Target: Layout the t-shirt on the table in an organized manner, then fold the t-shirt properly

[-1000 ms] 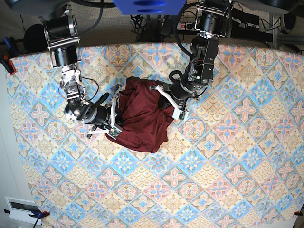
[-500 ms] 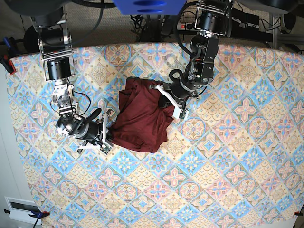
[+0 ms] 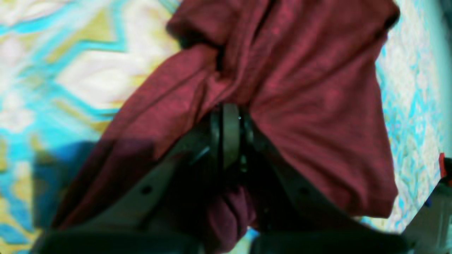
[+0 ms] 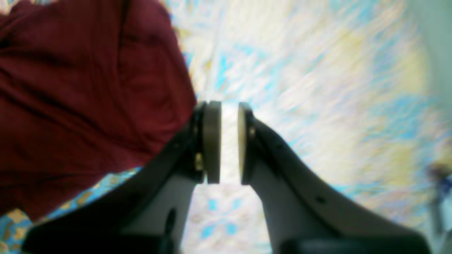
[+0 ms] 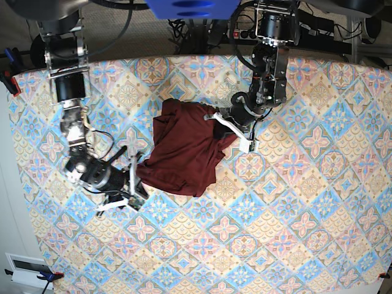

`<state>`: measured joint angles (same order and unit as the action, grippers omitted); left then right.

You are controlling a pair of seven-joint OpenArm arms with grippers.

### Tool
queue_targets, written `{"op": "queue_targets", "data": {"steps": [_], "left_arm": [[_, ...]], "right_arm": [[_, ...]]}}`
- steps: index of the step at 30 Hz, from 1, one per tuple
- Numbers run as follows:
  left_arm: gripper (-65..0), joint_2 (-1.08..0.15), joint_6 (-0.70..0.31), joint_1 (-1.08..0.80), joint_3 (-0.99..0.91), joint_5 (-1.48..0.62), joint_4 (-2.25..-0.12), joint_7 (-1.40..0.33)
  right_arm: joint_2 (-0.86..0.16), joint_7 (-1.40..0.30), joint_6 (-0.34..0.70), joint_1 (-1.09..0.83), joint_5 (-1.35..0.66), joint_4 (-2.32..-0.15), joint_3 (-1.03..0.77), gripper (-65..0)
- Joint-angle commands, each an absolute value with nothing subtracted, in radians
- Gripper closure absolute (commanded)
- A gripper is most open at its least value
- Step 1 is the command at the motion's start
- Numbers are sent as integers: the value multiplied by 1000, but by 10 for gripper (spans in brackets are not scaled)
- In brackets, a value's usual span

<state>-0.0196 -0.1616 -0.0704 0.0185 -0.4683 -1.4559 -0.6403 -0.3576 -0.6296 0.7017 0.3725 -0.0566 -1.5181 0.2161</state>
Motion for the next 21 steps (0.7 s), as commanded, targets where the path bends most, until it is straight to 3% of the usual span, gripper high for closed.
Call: {"op": "queue_targets", "data": {"steps": [1,7,21], "left_arm": [[-4,-22,-145,-59,10,-449,-1463,-645],[-4,-24,-145,-56,8,-446,-1461,-641],[-4,-62,-145,-64,10,-453,-1419,-639]], "right_arm": [[-381,-648,698,352,-42,-1544,208,-77],[-381,-647,698,231,-42,-1563,216,-76],[-311,-575,698,219,-41,-1319,216,-77]]}}
